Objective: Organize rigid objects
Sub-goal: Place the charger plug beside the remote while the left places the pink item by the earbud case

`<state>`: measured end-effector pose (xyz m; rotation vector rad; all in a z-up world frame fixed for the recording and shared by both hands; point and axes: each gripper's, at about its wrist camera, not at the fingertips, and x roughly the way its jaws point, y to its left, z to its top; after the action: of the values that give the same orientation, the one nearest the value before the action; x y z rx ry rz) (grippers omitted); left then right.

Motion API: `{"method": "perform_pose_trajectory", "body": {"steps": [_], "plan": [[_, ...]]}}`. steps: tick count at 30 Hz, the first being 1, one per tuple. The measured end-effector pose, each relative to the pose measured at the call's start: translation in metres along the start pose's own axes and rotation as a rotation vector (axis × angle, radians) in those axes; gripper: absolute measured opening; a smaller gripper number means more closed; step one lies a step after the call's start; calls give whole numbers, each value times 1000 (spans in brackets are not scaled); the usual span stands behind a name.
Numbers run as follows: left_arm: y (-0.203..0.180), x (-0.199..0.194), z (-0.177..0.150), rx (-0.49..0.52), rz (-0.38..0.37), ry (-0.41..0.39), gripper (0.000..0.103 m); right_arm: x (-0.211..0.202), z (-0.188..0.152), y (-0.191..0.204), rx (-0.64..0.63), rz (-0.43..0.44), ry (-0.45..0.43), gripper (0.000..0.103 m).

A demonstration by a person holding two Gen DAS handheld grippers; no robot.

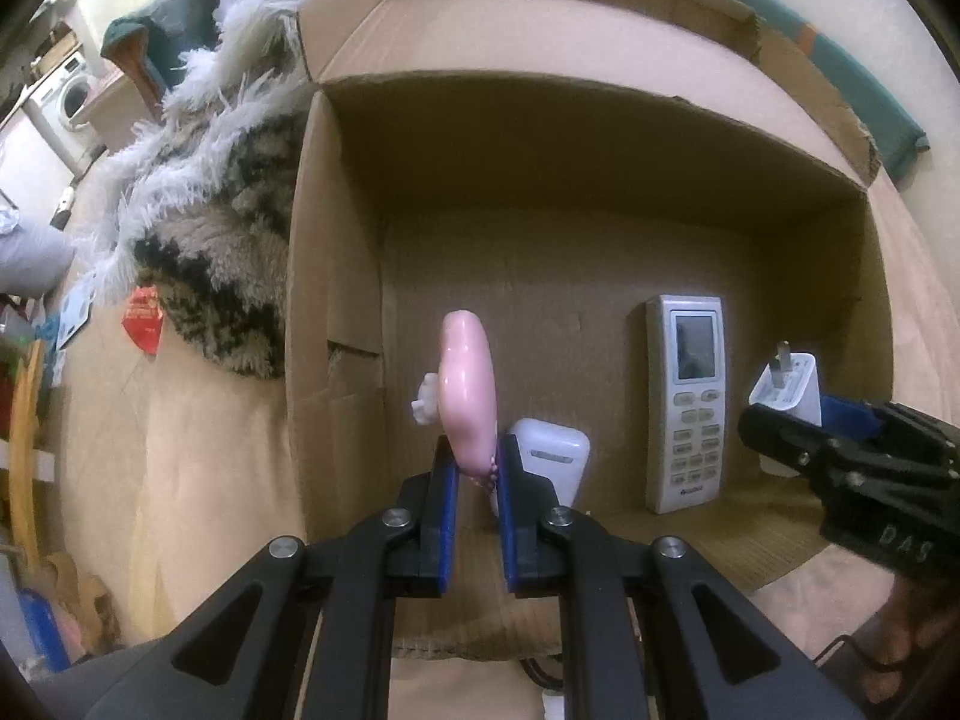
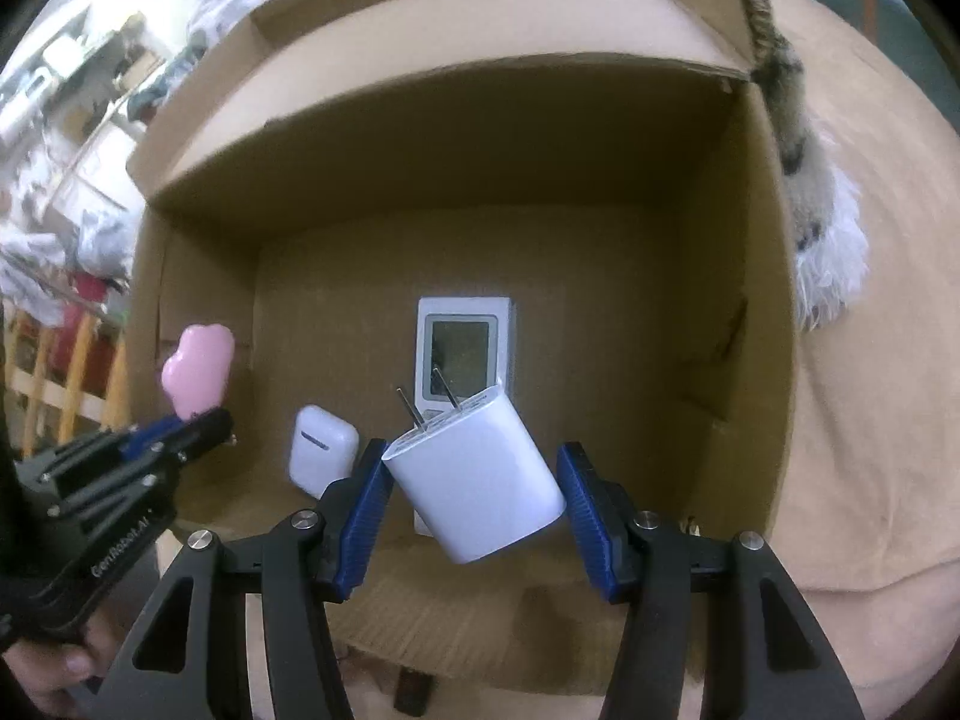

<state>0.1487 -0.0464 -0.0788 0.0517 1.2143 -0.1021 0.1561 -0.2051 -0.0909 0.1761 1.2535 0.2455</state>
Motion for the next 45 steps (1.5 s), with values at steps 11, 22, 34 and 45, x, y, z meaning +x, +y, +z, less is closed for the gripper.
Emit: {"method": "perform_pose_trajectory", "body": {"steps": [11, 22, 34, 45], "plan": [[-10, 14, -7, 19, 18, 44, 11, 22, -6, 8, -49, -78, 74, 59], [-13, 16, -7, 17, 11, 45, 11, 9, -1, -11, -24, -18, 58, 59], [-20, 0, -7, 50, 14, 0, 61, -31, 6, -20, 11, 73, -55, 86], [-13, -14, 2, 20, 15, -33, 65, -28, 7, -8, 4, 102, -88, 100]]}}
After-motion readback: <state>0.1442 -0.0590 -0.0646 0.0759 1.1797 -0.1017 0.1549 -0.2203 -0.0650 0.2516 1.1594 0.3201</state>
